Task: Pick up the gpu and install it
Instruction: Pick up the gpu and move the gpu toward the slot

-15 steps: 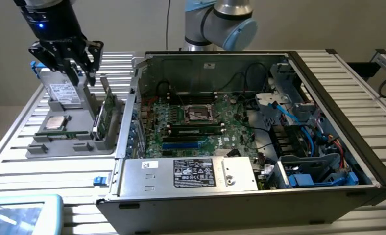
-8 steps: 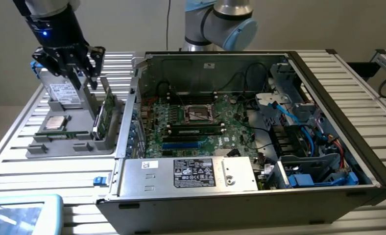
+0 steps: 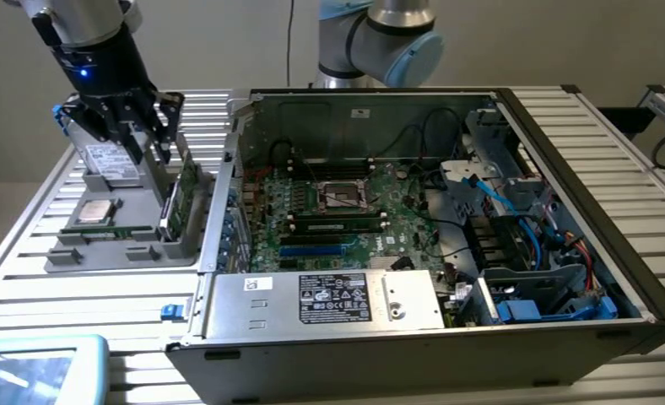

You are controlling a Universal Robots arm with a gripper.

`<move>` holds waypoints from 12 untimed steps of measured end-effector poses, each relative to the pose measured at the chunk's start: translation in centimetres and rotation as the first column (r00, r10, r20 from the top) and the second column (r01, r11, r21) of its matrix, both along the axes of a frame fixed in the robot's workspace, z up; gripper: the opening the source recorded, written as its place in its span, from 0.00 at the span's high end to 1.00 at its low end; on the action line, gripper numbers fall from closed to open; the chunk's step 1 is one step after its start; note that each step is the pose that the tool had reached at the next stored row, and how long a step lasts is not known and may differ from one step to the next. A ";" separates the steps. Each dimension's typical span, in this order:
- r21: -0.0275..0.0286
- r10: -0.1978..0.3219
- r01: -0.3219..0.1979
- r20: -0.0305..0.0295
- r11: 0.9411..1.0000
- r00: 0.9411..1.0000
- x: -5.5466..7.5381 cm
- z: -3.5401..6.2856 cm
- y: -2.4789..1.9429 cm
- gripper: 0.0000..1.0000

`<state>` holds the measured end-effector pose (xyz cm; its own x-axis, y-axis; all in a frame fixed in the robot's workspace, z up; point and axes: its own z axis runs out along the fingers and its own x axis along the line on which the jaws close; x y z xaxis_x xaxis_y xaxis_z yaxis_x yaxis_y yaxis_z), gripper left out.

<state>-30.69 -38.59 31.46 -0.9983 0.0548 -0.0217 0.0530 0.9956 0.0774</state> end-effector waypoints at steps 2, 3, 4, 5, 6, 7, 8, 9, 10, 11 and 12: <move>0.001 0.001 -0.001 0.000 1.000 1.000 0.0 -0.35 -0.07 0.55; 0.002 0.001 -0.001 0.000 1.000 1.000 0.0 -0.53 -0.09 0.55; 0.003 0.002 -0.002 0.000 1.000 1.000 0.0 -0.73 -0.12 0.55; 0.005 0.002 -0.002 0.000 1.000 1.000 0.0 -0.89 -0.15 0.55; 0.007 0.002 -0.002 0.000 1.000 1.000 0.0 -1.03 -0.20 0.55; 0.009 0.003 -0.003 0.000 1.000 1.000 0.1 -1.15 -0.23 0.55; 0.012 0.004 -0.004 0.000 1.000 1.000 0.1 -1.25 -0.27 0.55; 0.015 0.005 -0.005 0.000 1.000 1.000 0.1 -1.36 -0.33 0.55; 0.018 0.005 -0.005 0.000 1.000 1.000 0.2 -1.49 -0.39 0.55; 0.019 0.005 -0.005 0.000 1.000 1.000 0.2 -1.66 -0.45 0.55; 0.020 0.006 -0.006 0.000 1.000 1.000 0.3 -1.85 -0.51 0.55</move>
<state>-30.43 -39.10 29.61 -0.9986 0.0494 -0.0207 0.0471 0.9942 0.0972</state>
